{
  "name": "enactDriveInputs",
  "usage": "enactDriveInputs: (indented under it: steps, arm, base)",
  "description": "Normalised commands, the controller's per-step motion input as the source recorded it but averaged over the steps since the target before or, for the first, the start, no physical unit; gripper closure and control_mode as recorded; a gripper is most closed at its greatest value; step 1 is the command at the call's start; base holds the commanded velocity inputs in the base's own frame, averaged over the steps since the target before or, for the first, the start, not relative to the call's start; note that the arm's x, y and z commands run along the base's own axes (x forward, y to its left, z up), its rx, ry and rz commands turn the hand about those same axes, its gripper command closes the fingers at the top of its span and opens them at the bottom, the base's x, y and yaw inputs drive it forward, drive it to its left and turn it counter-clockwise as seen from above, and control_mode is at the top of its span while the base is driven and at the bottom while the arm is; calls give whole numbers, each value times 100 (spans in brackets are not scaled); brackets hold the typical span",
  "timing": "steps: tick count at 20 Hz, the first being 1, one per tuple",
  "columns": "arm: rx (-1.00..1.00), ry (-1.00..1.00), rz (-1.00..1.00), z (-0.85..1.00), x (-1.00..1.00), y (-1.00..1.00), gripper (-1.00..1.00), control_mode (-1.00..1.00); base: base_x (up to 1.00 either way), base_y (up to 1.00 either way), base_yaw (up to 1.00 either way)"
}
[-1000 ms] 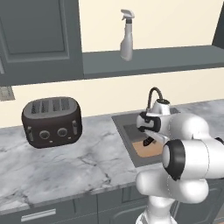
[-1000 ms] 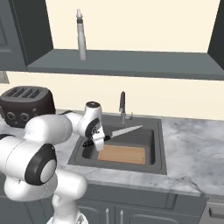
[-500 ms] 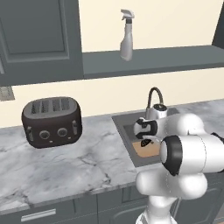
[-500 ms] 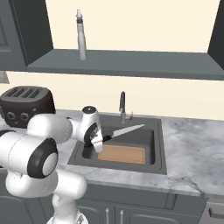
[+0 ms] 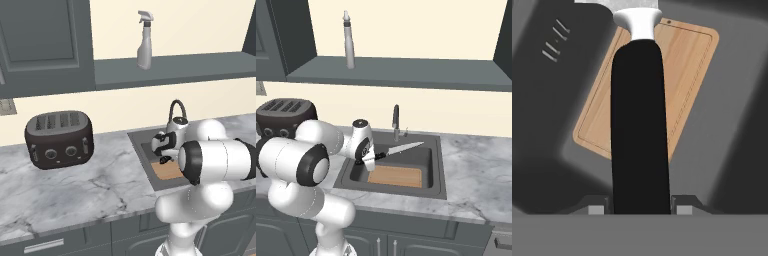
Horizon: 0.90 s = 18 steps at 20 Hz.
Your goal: Move the cutting board and knife to the sink. Then move spray from the shelves to the counter.
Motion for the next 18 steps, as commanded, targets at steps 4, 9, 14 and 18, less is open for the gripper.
enactDriveInputs:
  steps: [4,9,14,18]
  arm:
    - [0,2,-1,-12,16,-5,100,-100]
    - [0,2,0,-14,16,-13,100,-100]
    - [0,3,0,-12,11,-24,100,-100]
    - [0,1,0,-12,6,-23,100,-100]
  base:
    - [0,0,0]
    - [0,0,0]
    - [0,0,0]
    - [0,0,0]
